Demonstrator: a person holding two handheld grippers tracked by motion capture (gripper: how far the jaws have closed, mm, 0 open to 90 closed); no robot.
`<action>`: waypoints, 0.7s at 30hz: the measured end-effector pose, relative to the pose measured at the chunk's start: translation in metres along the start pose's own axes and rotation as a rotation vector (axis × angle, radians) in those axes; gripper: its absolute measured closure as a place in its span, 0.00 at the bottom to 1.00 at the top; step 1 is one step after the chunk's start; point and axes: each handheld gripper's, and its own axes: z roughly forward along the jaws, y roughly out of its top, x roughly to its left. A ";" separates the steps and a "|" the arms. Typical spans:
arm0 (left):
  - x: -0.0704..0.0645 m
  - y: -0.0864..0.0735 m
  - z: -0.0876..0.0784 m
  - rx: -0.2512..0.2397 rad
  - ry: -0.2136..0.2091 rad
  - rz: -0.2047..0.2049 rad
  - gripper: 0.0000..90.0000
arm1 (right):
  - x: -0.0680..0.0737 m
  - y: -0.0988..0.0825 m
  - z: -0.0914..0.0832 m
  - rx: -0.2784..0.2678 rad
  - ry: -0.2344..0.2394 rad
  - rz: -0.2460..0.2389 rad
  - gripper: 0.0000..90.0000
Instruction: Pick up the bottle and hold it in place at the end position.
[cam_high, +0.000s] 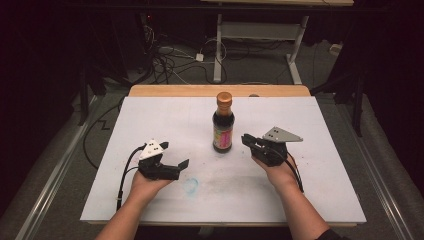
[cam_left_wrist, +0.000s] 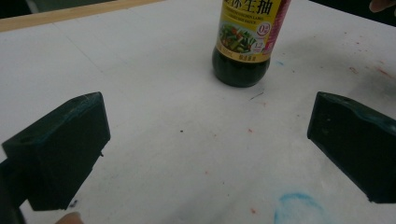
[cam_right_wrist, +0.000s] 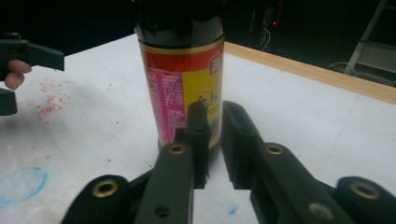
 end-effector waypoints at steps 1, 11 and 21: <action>-0.001 0.002 0.003 0.012 -0.011 -0.010 0.00 | -0.002 0.000 -0.002 -0.005 -0.007 0.002 0.96; -0.007 0.004 0.026 0.019 -0.042 -0.009 0.00 | -0.009 0.001 -0.008 -0.026 0.007 0.003 1.00; -0.014 0.004 0.044 0.034 -0.067 -0.032 0.00 | -0.011 0.011 -0.015 -0.050 0.021 -0.021 1.00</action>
